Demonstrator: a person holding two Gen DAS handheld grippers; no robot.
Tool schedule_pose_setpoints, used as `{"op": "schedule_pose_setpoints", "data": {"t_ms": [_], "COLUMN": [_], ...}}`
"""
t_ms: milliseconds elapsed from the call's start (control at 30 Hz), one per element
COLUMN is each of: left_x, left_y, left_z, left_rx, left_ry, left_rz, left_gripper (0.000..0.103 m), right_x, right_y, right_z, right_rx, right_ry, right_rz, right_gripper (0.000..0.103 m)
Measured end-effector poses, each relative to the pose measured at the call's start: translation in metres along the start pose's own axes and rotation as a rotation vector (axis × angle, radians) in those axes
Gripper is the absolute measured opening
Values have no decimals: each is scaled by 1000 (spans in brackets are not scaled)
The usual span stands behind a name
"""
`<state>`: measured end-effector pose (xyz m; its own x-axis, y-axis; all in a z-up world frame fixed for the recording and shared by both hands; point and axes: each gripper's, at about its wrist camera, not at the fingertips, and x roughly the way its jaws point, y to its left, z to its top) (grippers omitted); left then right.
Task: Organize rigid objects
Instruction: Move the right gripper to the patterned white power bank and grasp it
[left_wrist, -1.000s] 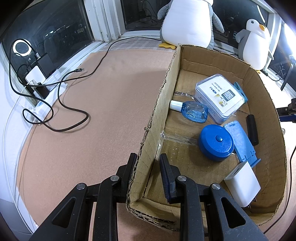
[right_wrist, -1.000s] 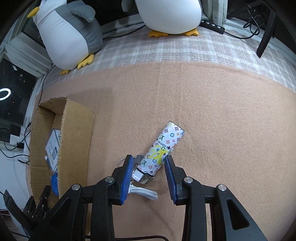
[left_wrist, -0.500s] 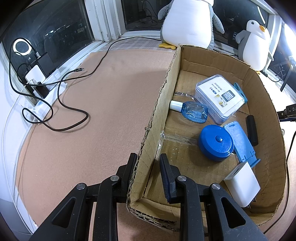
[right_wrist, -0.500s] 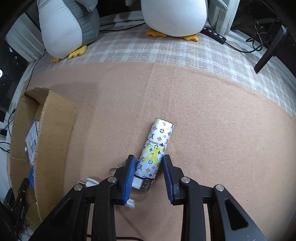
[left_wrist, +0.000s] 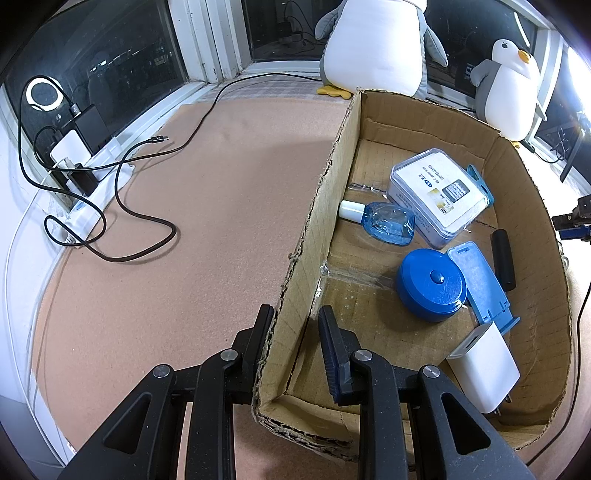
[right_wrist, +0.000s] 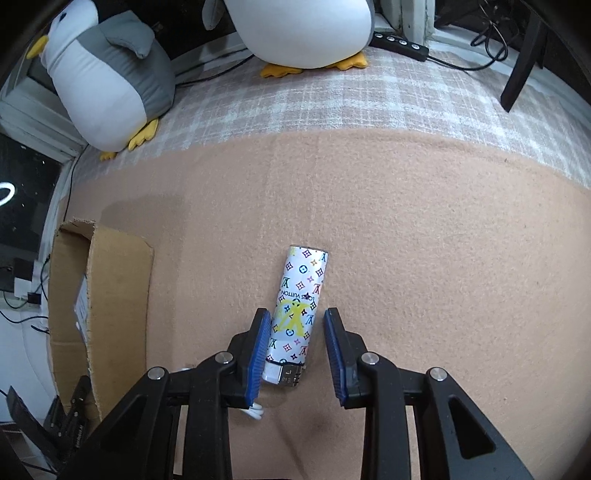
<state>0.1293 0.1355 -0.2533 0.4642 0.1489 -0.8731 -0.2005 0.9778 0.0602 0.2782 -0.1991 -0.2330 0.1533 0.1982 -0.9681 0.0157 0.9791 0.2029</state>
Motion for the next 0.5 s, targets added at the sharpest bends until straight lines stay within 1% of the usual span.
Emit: {"op": "schedule_pose_setpoints", "data": {"t_ms": [133,200,433,500], "left_x": [0,0,0,0], "left_y": [0,0,0,0], "left_z": [0,0,0,0], "left_rx": [0,-1,-1,0], "left_ry": [0,0,0,0], "left_rz": [0,0,0,0], "left_gripper": [26,26,26,26], "right_x": [4,4,3,3], "right_y": [17,18,4,2], "right_z": [1,1,-2,-4], "right_rx": [-73,-91,-99,-121], "right_ry": [-7,-11,-1,-3], "right_rz": [-84,-116,-128,-134], "right_gripper": [27,27,27,25]}}
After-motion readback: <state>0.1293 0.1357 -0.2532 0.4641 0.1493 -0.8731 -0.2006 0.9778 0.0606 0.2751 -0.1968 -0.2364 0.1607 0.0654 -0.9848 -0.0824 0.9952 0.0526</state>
